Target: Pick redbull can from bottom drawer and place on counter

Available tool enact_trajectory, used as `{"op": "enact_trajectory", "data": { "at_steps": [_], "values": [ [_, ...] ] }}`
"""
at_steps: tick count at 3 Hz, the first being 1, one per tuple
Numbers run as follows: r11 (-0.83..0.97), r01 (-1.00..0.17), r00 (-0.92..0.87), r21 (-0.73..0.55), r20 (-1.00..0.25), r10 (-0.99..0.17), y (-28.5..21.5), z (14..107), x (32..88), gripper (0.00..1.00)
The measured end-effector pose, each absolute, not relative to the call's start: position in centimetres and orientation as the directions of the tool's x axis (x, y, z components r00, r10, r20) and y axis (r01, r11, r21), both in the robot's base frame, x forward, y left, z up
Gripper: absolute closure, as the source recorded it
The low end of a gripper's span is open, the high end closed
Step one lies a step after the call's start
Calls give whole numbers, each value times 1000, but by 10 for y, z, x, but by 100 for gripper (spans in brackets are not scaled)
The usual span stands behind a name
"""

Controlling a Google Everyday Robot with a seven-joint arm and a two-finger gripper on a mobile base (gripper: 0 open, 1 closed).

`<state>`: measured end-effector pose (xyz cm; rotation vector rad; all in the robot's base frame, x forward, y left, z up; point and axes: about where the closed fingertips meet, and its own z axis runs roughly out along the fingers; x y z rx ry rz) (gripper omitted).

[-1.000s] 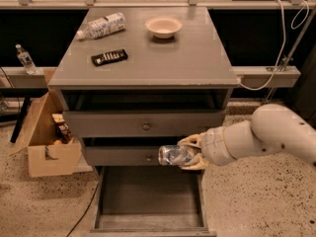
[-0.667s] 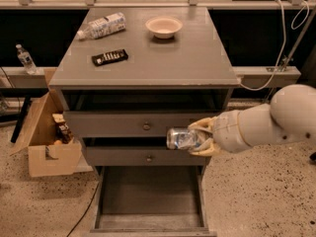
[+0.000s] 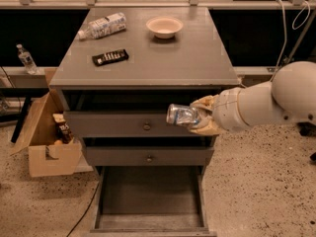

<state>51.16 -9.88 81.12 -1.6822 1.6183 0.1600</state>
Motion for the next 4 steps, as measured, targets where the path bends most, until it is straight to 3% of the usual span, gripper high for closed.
{"op": "enact_trajectory", "data": {
  "at_steps": [2, 4],
  "values": [
    [183, -866, 142, -464, -581, -801, -101, 870, 586, 100],
    [342, -882, -38, -323, -677, -735, -106, 883, 673, 100]
  ]
}}
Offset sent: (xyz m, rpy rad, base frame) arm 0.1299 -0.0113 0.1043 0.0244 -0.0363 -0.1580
